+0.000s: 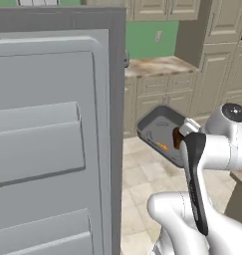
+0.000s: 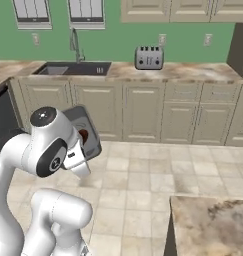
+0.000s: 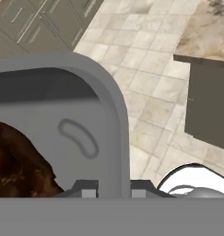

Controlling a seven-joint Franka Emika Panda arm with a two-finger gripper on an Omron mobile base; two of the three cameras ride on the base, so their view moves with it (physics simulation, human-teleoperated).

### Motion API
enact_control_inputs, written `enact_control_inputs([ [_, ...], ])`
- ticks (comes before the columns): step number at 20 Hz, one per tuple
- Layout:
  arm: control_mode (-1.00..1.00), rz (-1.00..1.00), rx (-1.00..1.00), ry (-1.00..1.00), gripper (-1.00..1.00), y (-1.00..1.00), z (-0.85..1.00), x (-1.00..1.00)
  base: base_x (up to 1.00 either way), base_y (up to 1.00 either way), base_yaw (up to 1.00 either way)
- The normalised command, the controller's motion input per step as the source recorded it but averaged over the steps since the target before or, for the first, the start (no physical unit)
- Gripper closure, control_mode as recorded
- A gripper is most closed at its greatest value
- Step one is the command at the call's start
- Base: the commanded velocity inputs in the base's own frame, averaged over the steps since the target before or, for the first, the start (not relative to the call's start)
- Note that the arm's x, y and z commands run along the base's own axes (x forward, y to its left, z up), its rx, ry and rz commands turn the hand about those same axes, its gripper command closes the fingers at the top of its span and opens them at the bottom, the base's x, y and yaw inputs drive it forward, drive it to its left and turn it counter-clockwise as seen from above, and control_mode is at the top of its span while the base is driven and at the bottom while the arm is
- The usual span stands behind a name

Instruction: Place the tupperware containing the shrimp and sweet potato meal in the microwave. Close the microwave door and press the start button to reheat the meal.

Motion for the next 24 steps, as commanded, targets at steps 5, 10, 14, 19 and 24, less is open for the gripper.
enact_control_inputs([
  [5,1.0,0.0,0.0,0.0,1.0,0.0,0.0,0.0,0.83,-0.48,-0.17],
  [10,1.0,0.0,0.0,0.0,1.0,0.0,0.0,0.0,0.85,-0.38,-0.28],
  [14,1.0,0.0,0.0,0.0,1.0,0.0,0.0,0.0,0.8,-0.08,-0.41],
  [19,1.0,0.0,0.0,0.0,1.0,0.0,0.0,0.0,0.74,0.0,-0.5],
  [24,1.0,0.0,0.0,0.0,1.0,0.0,0.0,0.0,0.7,0.0,-0.58],
])
